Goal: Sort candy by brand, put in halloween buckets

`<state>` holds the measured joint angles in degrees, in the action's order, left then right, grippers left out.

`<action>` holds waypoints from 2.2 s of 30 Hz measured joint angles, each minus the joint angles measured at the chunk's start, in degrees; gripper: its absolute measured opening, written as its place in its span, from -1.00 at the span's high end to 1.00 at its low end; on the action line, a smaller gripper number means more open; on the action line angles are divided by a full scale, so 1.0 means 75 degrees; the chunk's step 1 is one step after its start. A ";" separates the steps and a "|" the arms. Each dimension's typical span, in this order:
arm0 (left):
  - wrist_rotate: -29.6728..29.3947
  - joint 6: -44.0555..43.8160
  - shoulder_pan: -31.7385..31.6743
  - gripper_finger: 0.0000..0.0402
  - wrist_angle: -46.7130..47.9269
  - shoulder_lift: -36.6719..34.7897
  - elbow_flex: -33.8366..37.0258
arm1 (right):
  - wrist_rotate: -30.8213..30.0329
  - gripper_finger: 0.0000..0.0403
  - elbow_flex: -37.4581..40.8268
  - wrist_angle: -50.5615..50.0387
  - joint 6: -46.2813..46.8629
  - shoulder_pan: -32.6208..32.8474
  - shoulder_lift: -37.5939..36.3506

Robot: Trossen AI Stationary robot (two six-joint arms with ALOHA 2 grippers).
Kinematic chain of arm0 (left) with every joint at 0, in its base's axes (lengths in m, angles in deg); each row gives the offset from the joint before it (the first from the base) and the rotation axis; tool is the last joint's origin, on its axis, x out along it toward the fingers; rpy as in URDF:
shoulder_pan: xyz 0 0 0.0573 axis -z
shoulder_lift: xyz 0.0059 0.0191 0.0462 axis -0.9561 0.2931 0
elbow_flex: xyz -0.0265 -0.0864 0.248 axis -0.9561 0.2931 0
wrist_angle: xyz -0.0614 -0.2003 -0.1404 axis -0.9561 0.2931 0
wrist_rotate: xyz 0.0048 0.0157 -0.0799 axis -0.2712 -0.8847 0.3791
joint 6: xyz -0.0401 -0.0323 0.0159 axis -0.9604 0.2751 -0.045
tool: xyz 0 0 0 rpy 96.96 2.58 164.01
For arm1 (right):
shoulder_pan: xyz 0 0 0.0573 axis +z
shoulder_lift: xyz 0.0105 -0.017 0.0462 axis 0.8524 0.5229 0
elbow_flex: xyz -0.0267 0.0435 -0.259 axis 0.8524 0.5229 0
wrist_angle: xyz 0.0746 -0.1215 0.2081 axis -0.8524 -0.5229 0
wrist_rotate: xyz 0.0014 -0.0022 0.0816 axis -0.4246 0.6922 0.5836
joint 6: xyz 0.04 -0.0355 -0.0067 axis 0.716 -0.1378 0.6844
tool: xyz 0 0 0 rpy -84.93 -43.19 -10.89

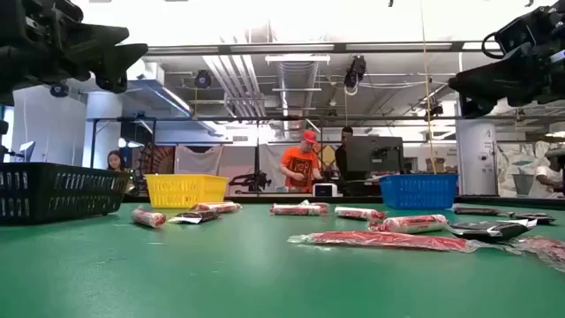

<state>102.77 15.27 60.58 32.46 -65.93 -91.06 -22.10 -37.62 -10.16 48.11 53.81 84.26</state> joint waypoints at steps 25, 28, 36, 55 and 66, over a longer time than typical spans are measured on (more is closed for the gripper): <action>0.0002 -0.0003 0.0000 0.06 0.0000 0.0000 0.0000 | 0.0003 0.67 0.0001 -0.0001 0.0000 0.0000 0.0000; 0.0001 -0.0002 0.0000 0.06 -0.0001 -0.0001 0.0000 | 0.0000 0.67 0.0003 -0.0002 0.0000 0.0003 0.0000; 0.0001 -0.0002 0.0000 0.06 -0.0002 -0.0002 0.0000 | 0.0002 0.67 0.0003 0.0000 0.0000 0.0003 -0.0002; 0.0001 -0.0001 0.0000 0.06 -0.0002 -0.0001 -0.0001 | 0.0000 0.67 0.0003 -0.0002 0.0000 0.0000 0.0000; -0.0488 -0.2620 0.0035 0.06 -0.1793 0.0000 0.0006 | 0.0002 0.67 -0.0259 0.0903 0.2052 0.0003 0.0089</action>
<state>99.11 -4.38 60.84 19.00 -65.93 -91.02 -22.09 -39.56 -3.39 63.50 53.83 84.93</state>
